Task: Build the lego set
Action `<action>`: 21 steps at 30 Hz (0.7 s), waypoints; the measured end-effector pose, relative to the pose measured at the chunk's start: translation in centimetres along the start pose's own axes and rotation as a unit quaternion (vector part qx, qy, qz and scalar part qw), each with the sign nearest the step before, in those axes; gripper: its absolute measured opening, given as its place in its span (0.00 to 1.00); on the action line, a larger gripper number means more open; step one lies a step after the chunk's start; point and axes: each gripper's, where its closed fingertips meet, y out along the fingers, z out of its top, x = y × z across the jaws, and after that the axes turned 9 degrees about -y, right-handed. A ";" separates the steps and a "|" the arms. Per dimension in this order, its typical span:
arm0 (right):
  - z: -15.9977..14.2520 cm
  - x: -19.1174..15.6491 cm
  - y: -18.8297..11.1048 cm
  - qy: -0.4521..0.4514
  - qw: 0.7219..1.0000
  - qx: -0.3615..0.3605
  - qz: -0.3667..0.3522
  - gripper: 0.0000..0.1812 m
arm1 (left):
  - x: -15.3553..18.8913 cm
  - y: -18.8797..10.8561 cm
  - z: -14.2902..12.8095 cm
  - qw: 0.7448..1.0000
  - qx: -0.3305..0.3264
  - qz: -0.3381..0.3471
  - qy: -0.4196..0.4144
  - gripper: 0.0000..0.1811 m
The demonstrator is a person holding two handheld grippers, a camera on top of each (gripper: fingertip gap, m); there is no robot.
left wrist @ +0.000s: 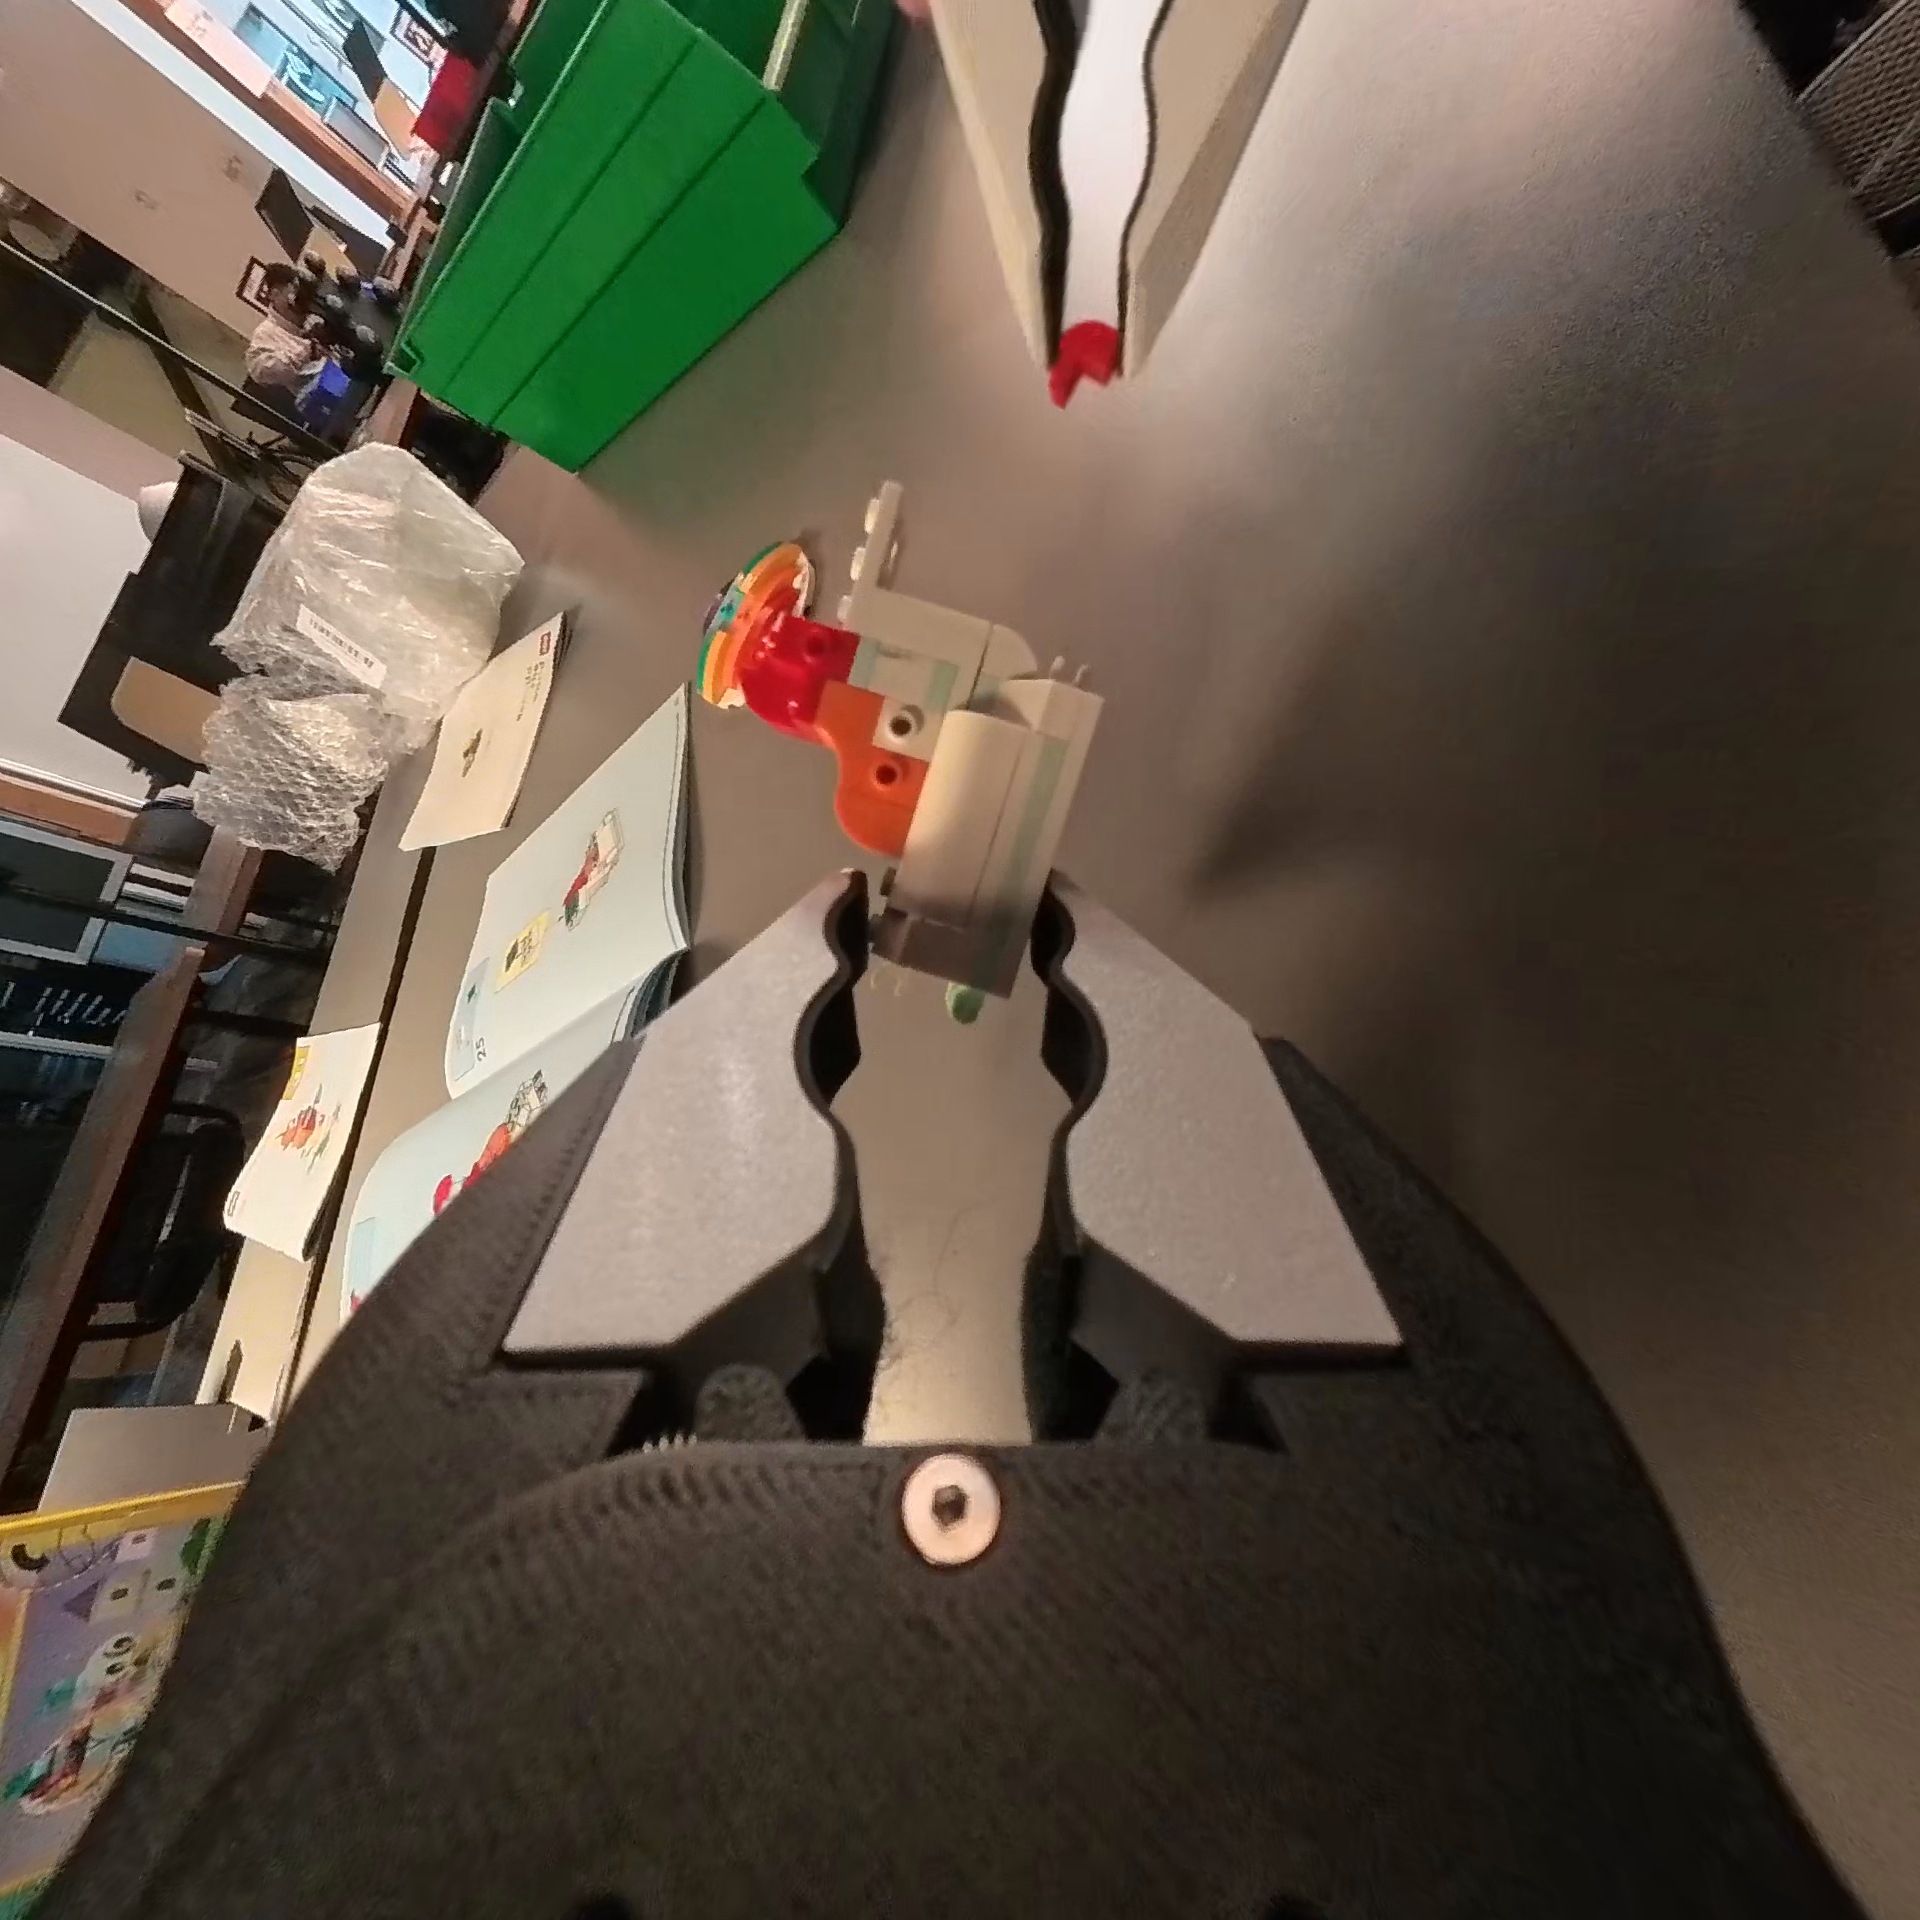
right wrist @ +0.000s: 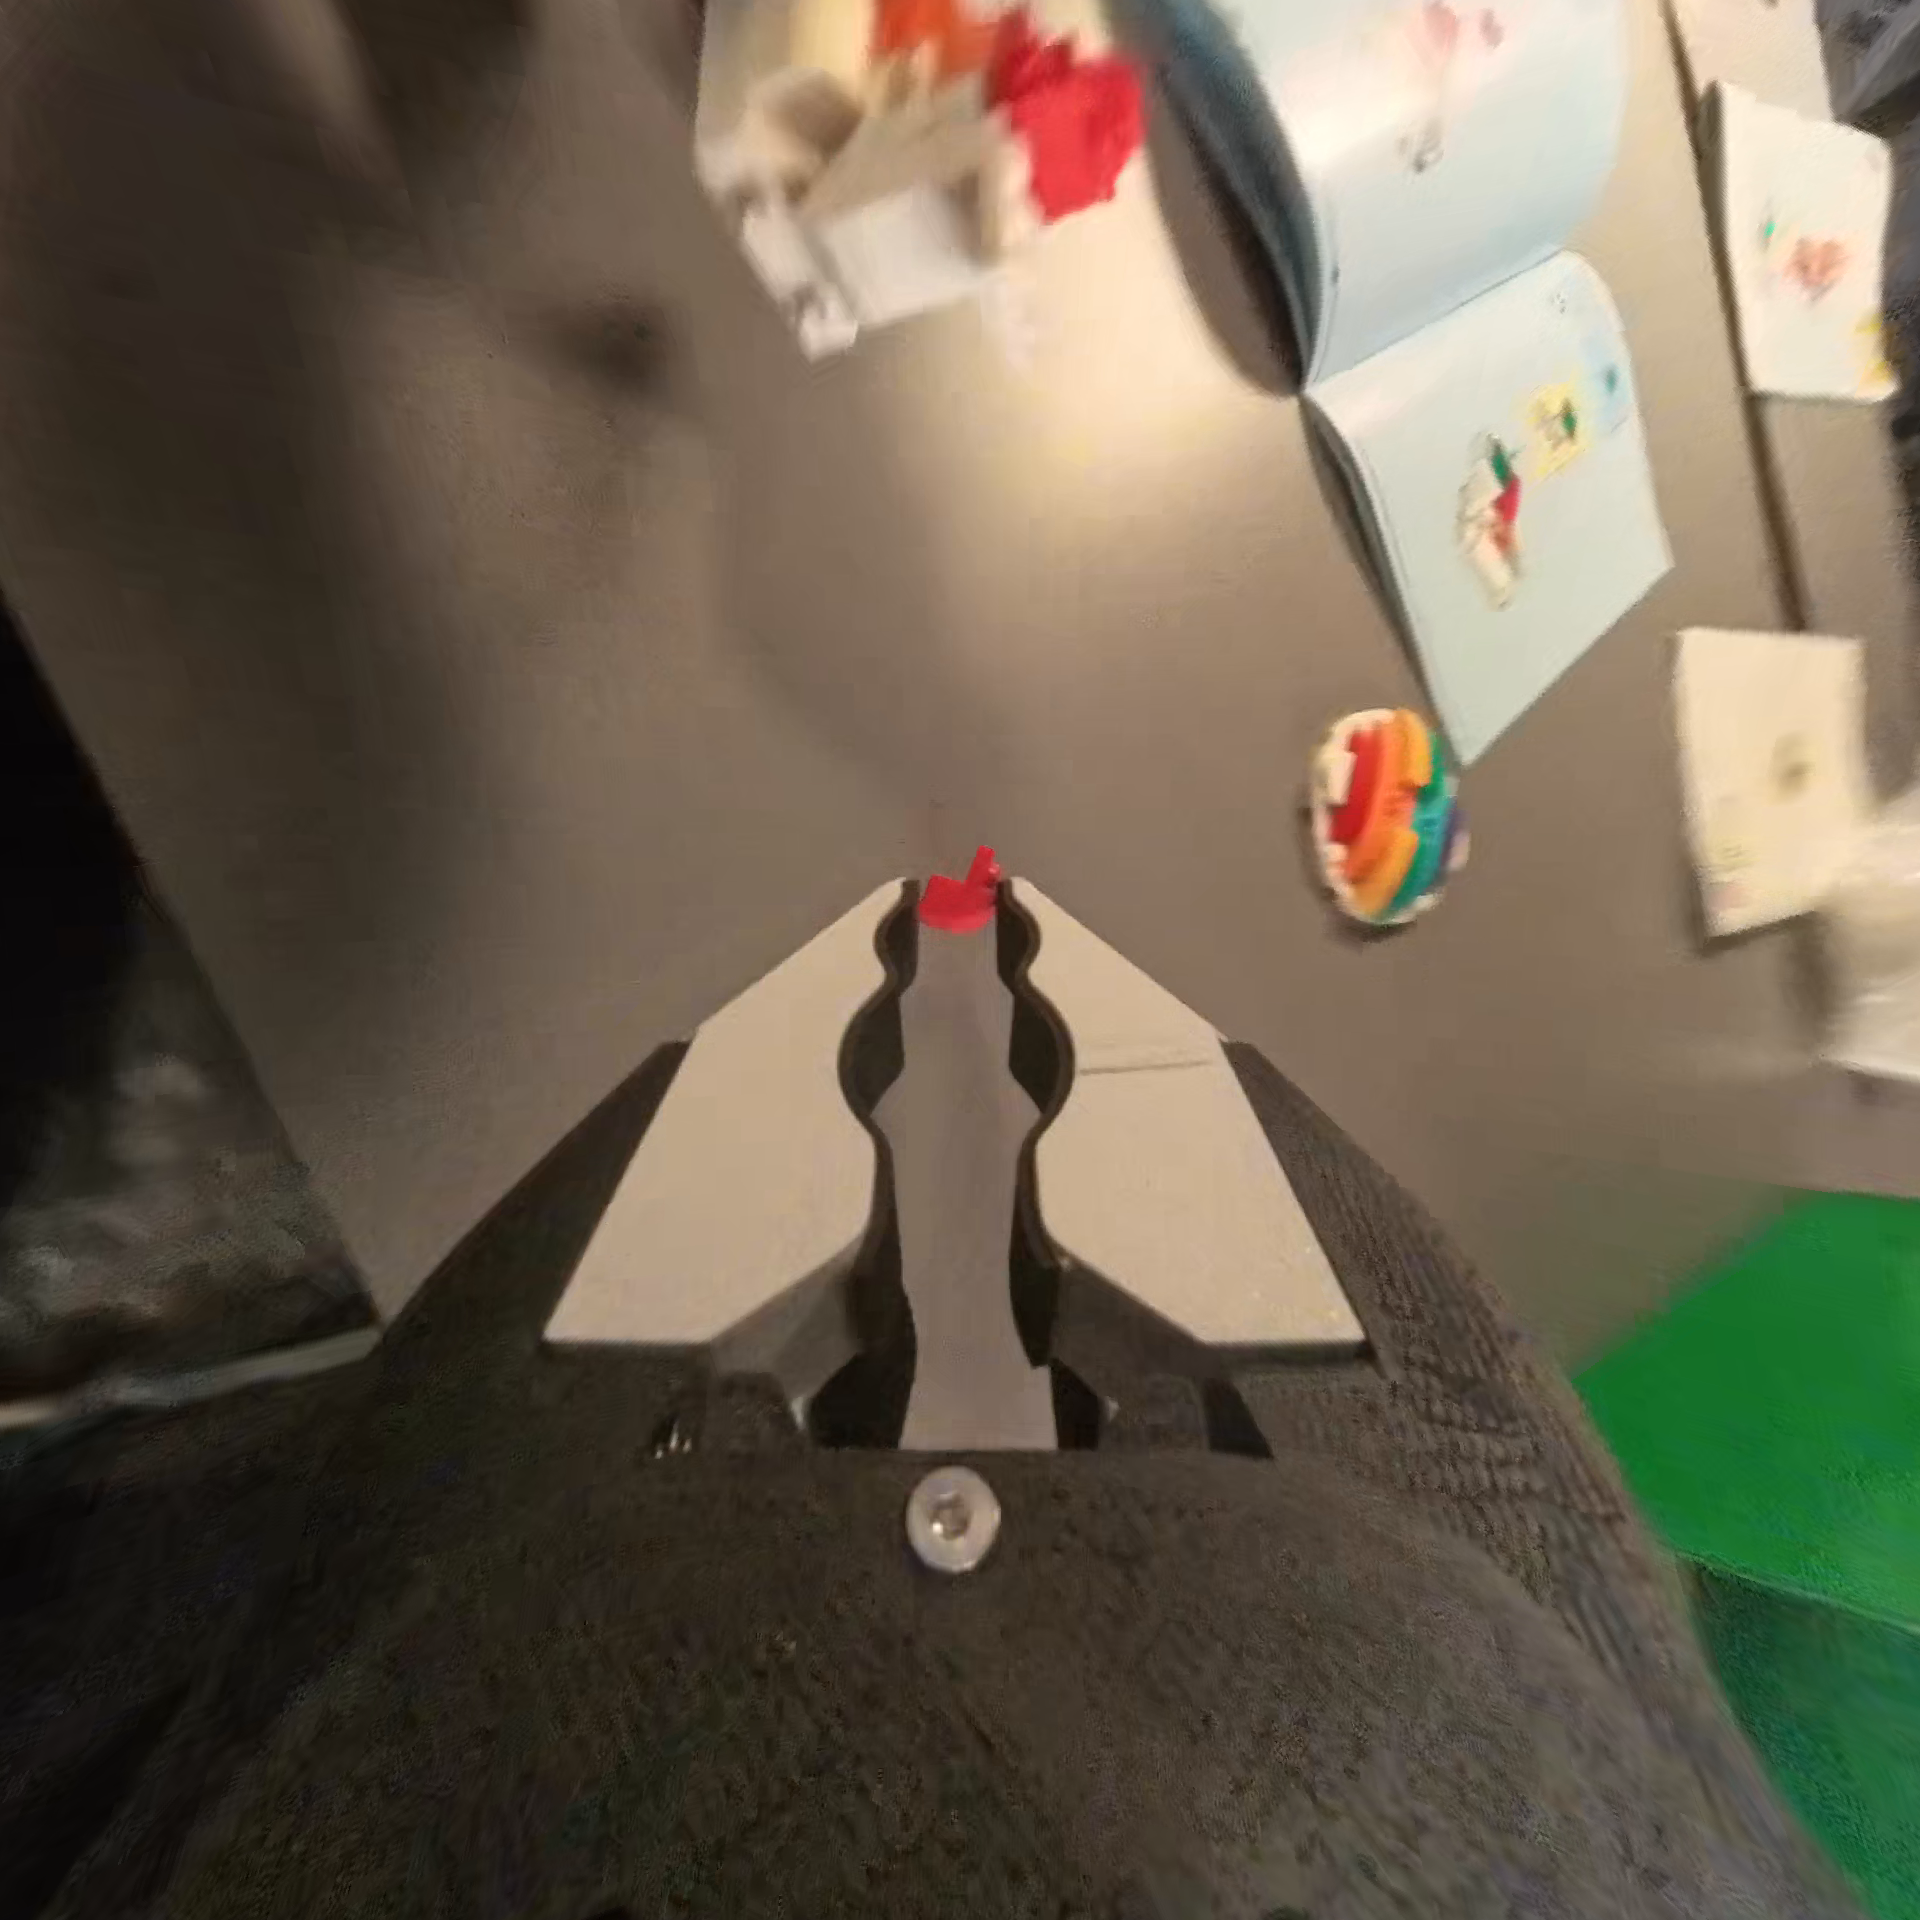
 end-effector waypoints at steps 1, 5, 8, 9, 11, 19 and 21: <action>-0.7 0.3 0.1 -0.067 0.997 -0.049 -0.008 0.07 | 0.0 0.0 0.0 1.000 -0.001 0.000 0.000 0.16; -2.8 1.1 0.1 -0.359 0.908 -0.215 -0.012 0.07 | 0.0 0.0 0.0 1.000 -0.002 -0.001 0.000 0.17; -2.8 0.2 0.5 -0.502 0.829 -0.247 0.017 0.07 | 0.1 0.1 -0.1 1.000 -0.004 -0.002 0.003 0.17; -2.5 -0.1 0.7 -0.542 0.804 -0.244 0.021 0.07 | 0.1 0.1 -0.1 1.000 -0.005 -0.002 0.004 0.17; -1.6 -0.8 1.0 -0.607 0.761 -0.230 0.024 0.07 | 0.1 0.1 -0.2 1.000 -0.005 -0.002 0.004 0.17; 1.6 -2.7 0.8 -0.601 0.788 -0.112 0.077 0.16 | 0.1 0.0 -0.1 1.000 -0.003 -0.006 0.002 0.16; 2.0 -2.9 0.0 -0.469 0.872 -0.073 0.123 0.19 | 0.1 0.0 -0.1 1.000 -0.003 -0.006 0.002 0.16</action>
